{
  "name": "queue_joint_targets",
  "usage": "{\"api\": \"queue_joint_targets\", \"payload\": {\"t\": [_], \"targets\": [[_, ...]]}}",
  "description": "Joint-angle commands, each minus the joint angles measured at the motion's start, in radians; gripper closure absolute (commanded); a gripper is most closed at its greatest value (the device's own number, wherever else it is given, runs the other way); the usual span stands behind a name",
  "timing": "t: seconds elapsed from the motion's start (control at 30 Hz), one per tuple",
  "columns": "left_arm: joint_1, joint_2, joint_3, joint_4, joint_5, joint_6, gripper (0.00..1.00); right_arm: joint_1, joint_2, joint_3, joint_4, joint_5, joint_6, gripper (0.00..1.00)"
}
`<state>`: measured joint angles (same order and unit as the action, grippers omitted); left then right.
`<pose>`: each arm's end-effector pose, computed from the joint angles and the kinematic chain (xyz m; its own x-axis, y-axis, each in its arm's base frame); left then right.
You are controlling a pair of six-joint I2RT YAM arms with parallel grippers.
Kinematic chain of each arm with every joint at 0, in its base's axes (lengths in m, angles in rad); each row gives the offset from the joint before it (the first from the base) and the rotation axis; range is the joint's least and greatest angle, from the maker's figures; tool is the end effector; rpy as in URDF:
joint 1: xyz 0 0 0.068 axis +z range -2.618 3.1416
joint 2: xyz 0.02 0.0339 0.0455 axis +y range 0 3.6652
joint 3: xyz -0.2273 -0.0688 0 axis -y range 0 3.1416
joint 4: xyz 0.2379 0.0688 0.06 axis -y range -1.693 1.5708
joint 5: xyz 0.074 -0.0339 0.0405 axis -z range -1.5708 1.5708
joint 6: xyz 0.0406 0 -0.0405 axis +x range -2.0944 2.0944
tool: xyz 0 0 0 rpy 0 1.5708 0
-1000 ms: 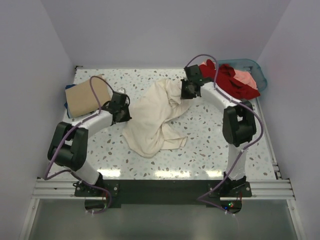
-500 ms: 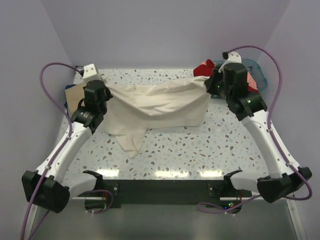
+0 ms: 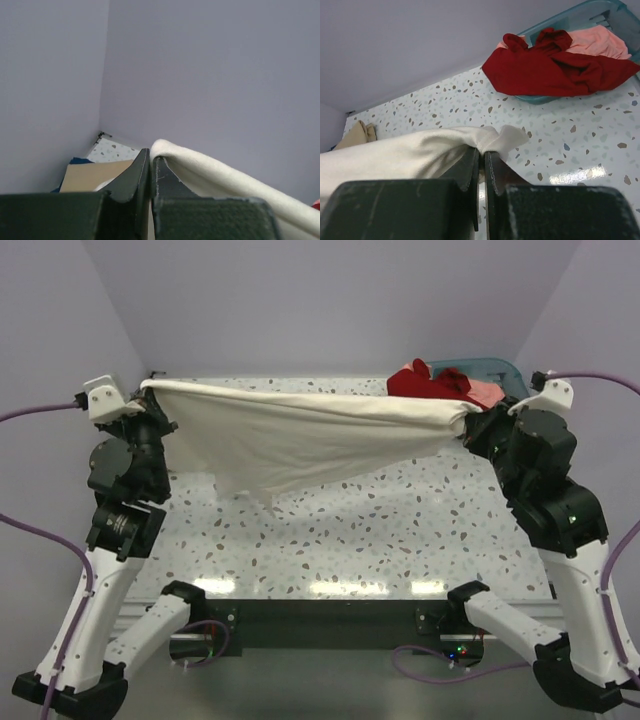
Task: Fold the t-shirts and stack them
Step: Flatten the tshirt out
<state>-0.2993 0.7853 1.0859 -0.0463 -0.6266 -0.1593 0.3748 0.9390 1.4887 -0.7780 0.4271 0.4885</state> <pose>0.1715 -0.0280 0.4288 0.2855 -0.2226 -0.9322 -0.2615 0.9177 -0.2992 0.1600 0.0449 0.4473 -0.1661 0.3937 -0.9041 0.1362 0.9172 0.3743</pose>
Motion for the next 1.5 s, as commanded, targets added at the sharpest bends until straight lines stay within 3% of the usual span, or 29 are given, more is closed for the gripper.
{"api": "queue_joint_targets", "payload": {"t": [0.0, 0.13, 0.27, 0.4, 0.43, 0.47, 0.5, 0.53, 0.57, 0.6, 0.63, 0.73, 0.9, 1.0, 1.1, 1.47], "targets": [[0.011, 0.070, 0.046, 0.088, 0.081, 0.092, 1.00, -0.005, 0.000, -0.005, -0.040, 0.148, 0.070, 1.00], [0.011, 0.242, 0.106, 0.118, 0.238, 0.049, 1.00, -0.008, 0.024, -0.089, -0.018, 0.220, 0.111, 1.00], [0.011, 0.594, 0.245, 0.152, 0.350, 0.035, 1.00, -0.033, 0.096, -0.157, 0.064, 0.269, 0.099, 1.00], [0.012, 0.970, 0.516, 0.131, 0.462, 0.049, 1.00, -0.173, 0.216, -0.267, 0.204, 0.199, 0.085, 1.00], [0.012, 1.050, 0.678, 0.102, 0.470, 0.050, 1.00, -0.201, 0.248, -0.301, 0.233, 0.179, 0.082, 1.00], [0.012, 1.198, 0.769, 0.006, 0.488, 0.049, 0.91, -0.242, 0.280, -0.309, 0.279, 0.142, 0.078, 1.00], [0.012, 1.263, 0.948, -0.048, 0.514, 0.031, 0.62, -0.258, 0.311, -0.300, 0.293, 0.116, 0.056, 1.00], [0.012, 1.313, 1.012, -0.093, 0.527, 0.021, 0.44, -0.270, 0.386, -0.288, 0.301, 0.098, 0.042, 0.96], [0.011, 1.363, 1.051, -0.137, 0.544, 0.008, 0.28, -0.280, 0.421, -0.269, 0.307, 0.070, 0.021, 0.68], [0.011, 1.368, 1.059, -0.151, 0.560, -0.021, 0.16, -0.280, 0.457, -0.246, 0.298, 0.015, -0.013, 0.56], [0.009, 1.355, 1.027, -0.152, 0.567, -0.032, 0.14, -0.280, 0.493, -0.208, 0.293, -0.013, -0.028, 0.45], [0.008, 1.162, 0.754, -0.081, 0.561, -0.055, 0.12, -0.280, 0.495, -0.192, 0.290, -0.096, -0.051, 0.31], [0.015, 0.909, 0.227, -0.059, 0.464, -0.111, 0.20, -0.280, 0.425, -0.269, 0.272, -0.172, -0.031, 0.28], [0.038, 0.809, 0.049, -0.131, 0.418, -0.160, 0.29, -0.278, 0.394, -0.327, 0.257, -0.224, -0.007, 0.28], [0.090, 0.737, -0.097, -0.136, 0.458, -0.207, 0.33, -0.280, 0.380, -0.424, 0.237, -0.244, 0.025, 0.30], [0.166, 0.807, -0.176, -0.133, 0.576, -0.204, 0.42, -0.280, 0.350, -0.557, 0.220, -0.298, 0.087, 0.30]]}}
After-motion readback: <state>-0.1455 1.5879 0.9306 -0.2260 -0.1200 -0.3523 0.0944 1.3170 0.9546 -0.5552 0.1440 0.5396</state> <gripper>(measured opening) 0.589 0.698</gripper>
